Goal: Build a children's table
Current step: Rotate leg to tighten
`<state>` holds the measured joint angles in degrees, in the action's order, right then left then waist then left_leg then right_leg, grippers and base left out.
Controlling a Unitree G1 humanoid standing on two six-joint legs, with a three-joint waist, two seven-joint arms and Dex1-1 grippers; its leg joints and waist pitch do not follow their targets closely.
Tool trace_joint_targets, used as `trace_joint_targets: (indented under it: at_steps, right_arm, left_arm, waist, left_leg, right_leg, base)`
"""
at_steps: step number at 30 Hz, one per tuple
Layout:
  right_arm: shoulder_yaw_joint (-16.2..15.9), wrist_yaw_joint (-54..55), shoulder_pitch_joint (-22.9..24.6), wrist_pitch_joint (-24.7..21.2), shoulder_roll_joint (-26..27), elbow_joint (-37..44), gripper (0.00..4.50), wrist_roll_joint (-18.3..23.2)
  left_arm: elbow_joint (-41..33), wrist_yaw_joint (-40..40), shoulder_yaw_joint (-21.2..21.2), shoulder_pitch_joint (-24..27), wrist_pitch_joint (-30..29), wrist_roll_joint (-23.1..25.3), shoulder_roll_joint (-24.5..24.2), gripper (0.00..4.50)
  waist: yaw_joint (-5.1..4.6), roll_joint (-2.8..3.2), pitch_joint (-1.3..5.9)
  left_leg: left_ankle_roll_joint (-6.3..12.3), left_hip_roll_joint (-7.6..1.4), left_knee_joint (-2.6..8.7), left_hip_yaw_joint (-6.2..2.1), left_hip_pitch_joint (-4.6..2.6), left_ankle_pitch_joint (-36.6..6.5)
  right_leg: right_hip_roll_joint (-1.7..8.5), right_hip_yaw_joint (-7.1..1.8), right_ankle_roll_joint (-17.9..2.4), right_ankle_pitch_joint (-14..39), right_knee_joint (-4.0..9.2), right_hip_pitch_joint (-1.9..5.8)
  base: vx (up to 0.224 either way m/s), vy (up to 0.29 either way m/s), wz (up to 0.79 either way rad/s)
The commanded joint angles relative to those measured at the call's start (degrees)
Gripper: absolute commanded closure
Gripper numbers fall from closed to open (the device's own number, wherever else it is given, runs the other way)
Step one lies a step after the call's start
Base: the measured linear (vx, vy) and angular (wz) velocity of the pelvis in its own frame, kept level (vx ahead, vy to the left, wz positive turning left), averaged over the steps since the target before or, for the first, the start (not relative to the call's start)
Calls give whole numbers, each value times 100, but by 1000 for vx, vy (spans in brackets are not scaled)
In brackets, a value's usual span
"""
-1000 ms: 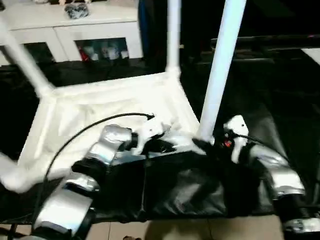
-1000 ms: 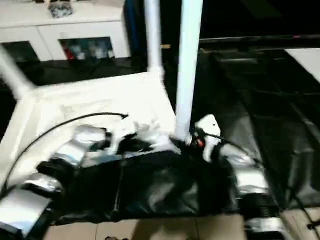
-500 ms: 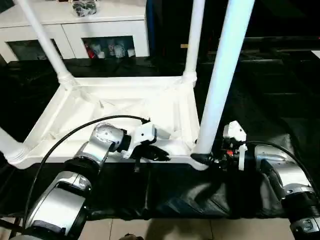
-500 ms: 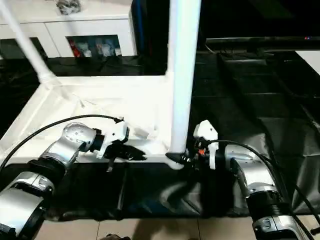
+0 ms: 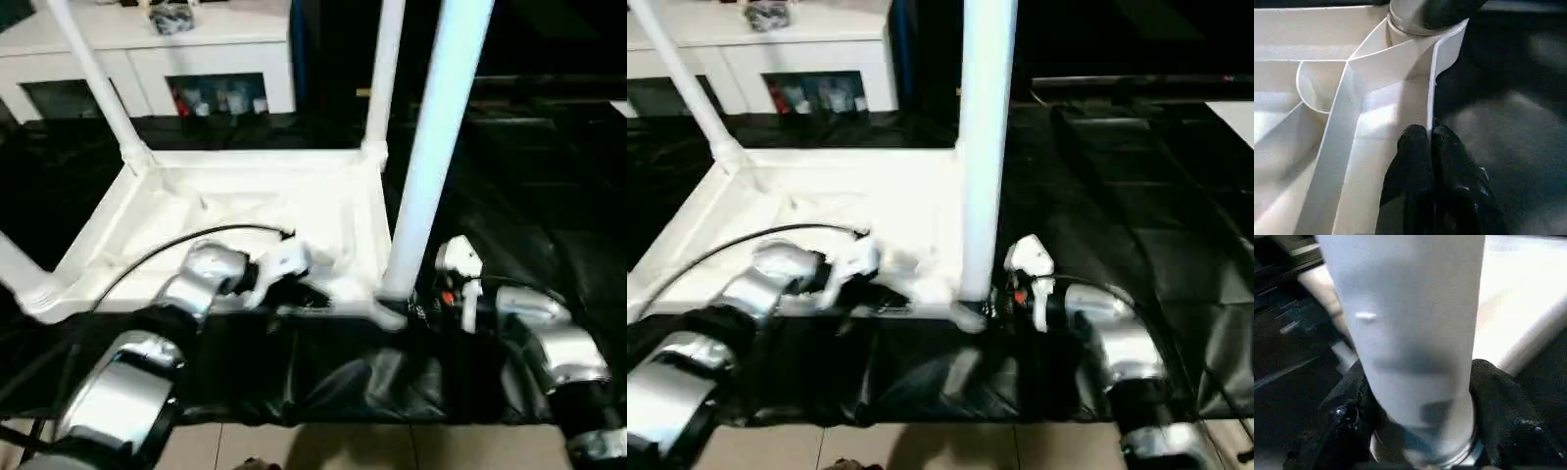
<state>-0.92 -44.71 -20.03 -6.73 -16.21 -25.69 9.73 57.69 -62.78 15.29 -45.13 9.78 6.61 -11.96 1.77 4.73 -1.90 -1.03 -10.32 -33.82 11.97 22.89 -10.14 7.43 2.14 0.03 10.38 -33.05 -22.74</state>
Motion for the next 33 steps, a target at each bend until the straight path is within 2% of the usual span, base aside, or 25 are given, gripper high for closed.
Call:
trace_joint_targets:
  at_steps: [1, 2, 3, 6, 7, 8, 10, 12, 14, 15, 16, 17, 18, 19, 20, 21, 22, 23, 24, 26, 27, 28, 30, 31, 33]
  right_arm:
    - [-182, 815, 149, -3, 285, -191, 200, -413]
    - [-118, 1127, 154, -20, 404, -229, 200, -449]
    - [-51, 1499, 162, -49, 547, -263, 200, -500]
    - [61, 2330, 172, -42, 1024, -282, 200, -563]
    - [48, 2520, 176, 5, 1169, -267, 200, -625]
    - [-13, 2651, 168, 129, 1257, -233, 200, -749]
    - [-118, 2809, 169, 290, 1205, -210, 200, -955]
    - [-94, 2848, 172, 515, 1126, -223, 144, -999]
    - [114, 2727, 200, 646, 1000, -167, 144, -814]
    - [208, 2588, 276, 713, 845, -70, 120, -693]
    - [226, 2356, 357, 687, 755, 44, 113, -580]
    - [241, 2224, 413, 666, 713, 126, 108, -517]
    - [253, 1998, 539, 615, 611, 317, 108, -430]
    - [254, 1872, 604, 585, 554, 416, 108, -382]
    - [302, 1308, 908, 424, 284, 854, 108, -79]
    - [302, 1307, 908, 423, 284, 855, 108, -78]
    - [342, 1016, 1088, 336, 105, 1091, 108, 85]
    - [410, 506, 1411, 229, -230, 1498, 108, 400]
    - [498, 265, 1567, 72, -411, 1728, 108, 644]
    - [620, -16, 1750, -180, -616, 2022, 108, 982]
    - [636, -59, 1775, -220, -643, 2064, 108, 1032]
    - [681, -213, 1848, -334, -748, 2197, 105, 1172]
    - [678, -399, 1896, -551, -847, 2369, 105, 1338]
    - [654, -407, 1871, -572, -845, 2371, 105, 1333]
    - [539, -414, 1756, -677, -824, 2389, 105, 1325]
  left_arm:
    - [47, 1007, -151, 12, -375, 88, 243, 450]
    - [15, 1141, -167, 28, -438, 89, 310, 450]
    - [-46, 1292, -175, 61, -513, 101, 390, 450]
    - [-179, 1624, -180, 145, -600, 124, 600, 450]
    - [-187, 1688, -152, 163, -564, 147, 654, 450]
    - [-149, 1753, -111, 161, -506, 188, 706, 450]
    - [-110, 1763, -83, 160, -461, 208, 719, 450]
    - [-69, 1751, -77, 157, -425, 209, 720, 450]
    - [-66, 1644, -64, 167, -356, 208, 683, 450]
    - [-117, 1580, -30, 207, -316, 231, 653, 450]
    - [-143, 1556, -28, 229, -315, 225, 641, 450]
    - [-179, 1554, -26, 251, -330, 220, 635, 450]
    - [-217, 1560, -25, 276, -335, 217, 626, 450]
    - [-229, 1561, -26, 286, -329, 216, 621, 450]
    - [-263, 1537, -42, 319, -311, 196, 607, 450]
    - [-263, 1537, -42, 320, -311, 196, 607, 450]
    - [-276, 1532, -53, 337, -287, 190, 597, 450]
    - [-291, 1520, -77, 358, -252, 171, 579, 450]
    - [-298, 1574, -130, 365, -187, 135, 581, 450]
    - [-346, 1578, -234, 390, -153, 26, 587, 450]
    - [-362, 1564, -253, 397, -160, 1, 587, 450]
    - [-465, 1402, -307, 437, -206, -114, 568, 407]
    - [-733, 1077, -352, 545, -377, -289, 505, 396]
    - [-843, 966, -347, 587, -447, -332, 474, 396]
    - [-1347, 526, -331, 772, -786, -532, 329, 355]
  waist:
    - [-57, -69, 267]
    - [-71, -85, 274]
    - [-78, -42, 269]
    - [-130, -55, 261]
    - [-157, -50, 257]
    - [-196, -6, 250]
    - [-218, -27, 269]
    - [-220, -2, 286]
    - [-204, 24, 297]
    - [-204, 33, 306]
    - [-199, 23, 315]
    - [-198, 19, 321]
    - [-203, -24, 332]
    - [-170, -6, 338]
    - [-155, -25, 342]
    - [-148, -25, 349]
    - [-146, -23, 358]
    - [-137, -36, 369]
    - [-109, -23, 373]
    - [-113, -37, 386]
    - [-110, -46, 384]
    - [-144, -29, 365]
    - [-142, -43, 355]
    - [-136, -24, 350]
    - [-125, -25, 346]
  left_leg:
    - [-118, -228, 546, -147, -207, -2267]
    - [-152, -221, 549, -167, -218, -2402]
    - [-165, -220, 554, -173, -214, -2452]
    - [-207, -209, 575, -185, -219, -2672]
    - [-213, -201, 579, -192, -225, -2757]
    - [-236, -195, 586, -194, -229, -2861]
    - [-186, -189, 587, -206, -232, -2871]
    - [-76, -192, 594, -197, -208, -2655]
    - [20, -199, 580, -174, -196, -2421]
    - [42, -199, 575, -172, -193, -2378]
    - [116, -204, 570, -176, -163, -2257]
    - [196, -203, 556, -169, -150, -2134]
    - [258, -204, 550, -166, -135, -2045]
    - [390, -215, 528, -161, -136, -1861]
    - [513, -221, 507, -151, -142, -1735]
    - [576, -221, 492, -145, -149, -1678]
    - [650, -223, 476, -145, -135, -1550]
    - [748, -223, 453, -154, -99, -1394]
    - [806, -233, 438, -156, -111, -1315]
    - [981, -218, 401, -147, -89, -1070]
    - [999, -223, 399, -153, -86, -1039]
    - [1001, -203, 413, -155, -46, -1072]
    - [952, -225, 428, -149, -78, -1236]
    - [894, -229, 435, -141, -91, -1301]
    - [793, -246, 454, -141, -105, -1344]
  right_leg:
    - [103, -54, -936, 2279, 457, 93]
    - [102, -49, -866, 2413, 479, 99]
    - [103, -55, -840, 2432, 479, 96]
    - [85, -53, -748, 2506, 515, 52]
    - [85, -47, -722, 2566, 532, 36]
    - [72, -41, -671, 2589, 559, 27]
    - [73, -29, -637, 2534, 555, 53]
    - [75, -36, -659, 2291, 546, 82]
    - [76, -47, -750, 1979, 528, 93]
    - [76, -46, -774, 1882, 520, 101]
    - [79, -39, -811, 1657, 499, 146]
    - [77, -37, -877, 1431, 476, 159]
    - [85, -35, -908, 1315, 469, 185]
    - [95, -38, -937, 1133, 454, 199]
    - [96, -39, -984, 1018, 450, 201]
    - [92, -39, -1006, 958, 442, 209]
    - [96, -33, -1071, 848, 424, 215]
    - [110, -23, -1073, 701, 401, 272]
    - [114, -27, -1081, 591, 393, 264]
    - [101, -4, -1175, 267, 360, 282]
    - [110, -2, -1194, 267, 354, 278]
    - [108, 16, -1175, 460, 363, 291]
    - [112, 11, -1155, 867, 409, 269]
    - [108, 6, -1157, 1079, 424, 250]
    - [100, -1, -1176, 1222, 429, 225]
  base:
    - [0, 0, 0]
    - [0, 0, 0]
    - [0, 0, 0]
    - [0, 0, 0]
    - [0, 0, 0]
    - [0, 0, 0]
    - [0, 0, 0]
    - [0, 0, 0]
    - [0, 0, 0]
    - [0, 0, 0]
    - [0, 0, 0]
    - [0, 0, 0]
    - [0, 0, 0]
    - [0, 0, 0]
    - [0, 0, 0]
    - [0, 0, 0]
    - [0, 0, 0]
    - [0, 0, 0]
    - [0, 0, 0]
    - [0, 0, 0]
    - [0, 0, 0]
    - [0, 0, 0]
    - [0, 0, 0]
    - [0, 0, 0]
    - [0, 0, 0]
